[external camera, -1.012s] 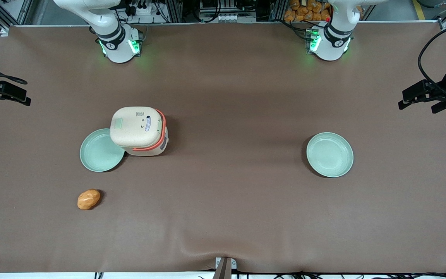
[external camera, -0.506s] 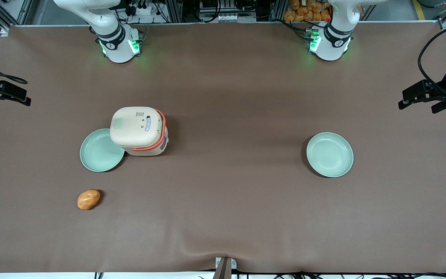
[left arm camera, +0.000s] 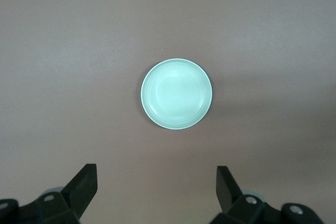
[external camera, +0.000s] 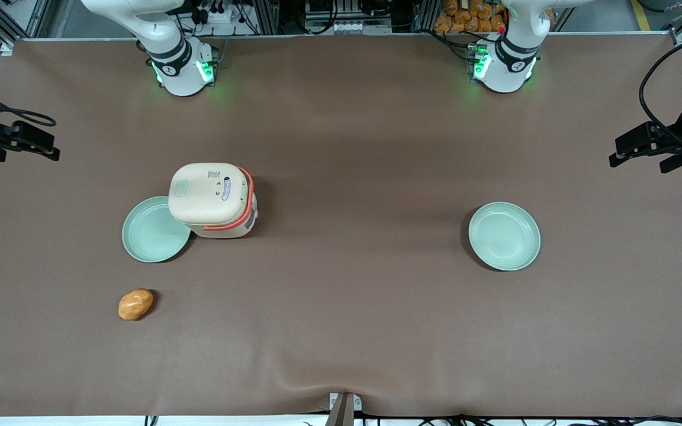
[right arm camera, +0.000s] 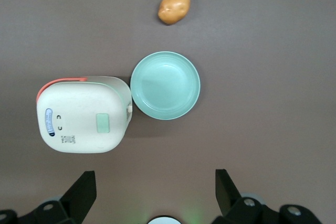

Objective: Press rice cooker button with right arm
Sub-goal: 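Move the right gripper toward the front of the cream rice cooker, then lower the right gripper onto the green button on the cooker's front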

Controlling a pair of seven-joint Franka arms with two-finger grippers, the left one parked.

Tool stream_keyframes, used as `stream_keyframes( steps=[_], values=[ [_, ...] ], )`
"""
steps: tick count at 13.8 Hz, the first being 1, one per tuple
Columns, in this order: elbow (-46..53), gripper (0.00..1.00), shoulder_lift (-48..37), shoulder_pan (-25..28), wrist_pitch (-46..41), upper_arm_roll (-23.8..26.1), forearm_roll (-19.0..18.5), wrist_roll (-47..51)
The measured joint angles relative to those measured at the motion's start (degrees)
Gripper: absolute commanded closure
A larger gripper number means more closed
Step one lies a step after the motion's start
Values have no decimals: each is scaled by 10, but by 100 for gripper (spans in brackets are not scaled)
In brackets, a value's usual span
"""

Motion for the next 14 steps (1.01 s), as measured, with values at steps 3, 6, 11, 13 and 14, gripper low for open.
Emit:
stream_keyframes(
  steps=[3, 6, 11, 13, 14],
  values=[
    [-6, 0, 7, 18, 0, 13, 1, 0],
    [-18, 5, 34, 47, 0, 21, 1, 1],
    [-25, 92, 102, 80, 9, 23, 2, 18],
    [-39, 100, 115, 92, 12, 23, 2, 27],
    [-47, 100, 119, 96, 14, 23, 2, 29]
  ],
)
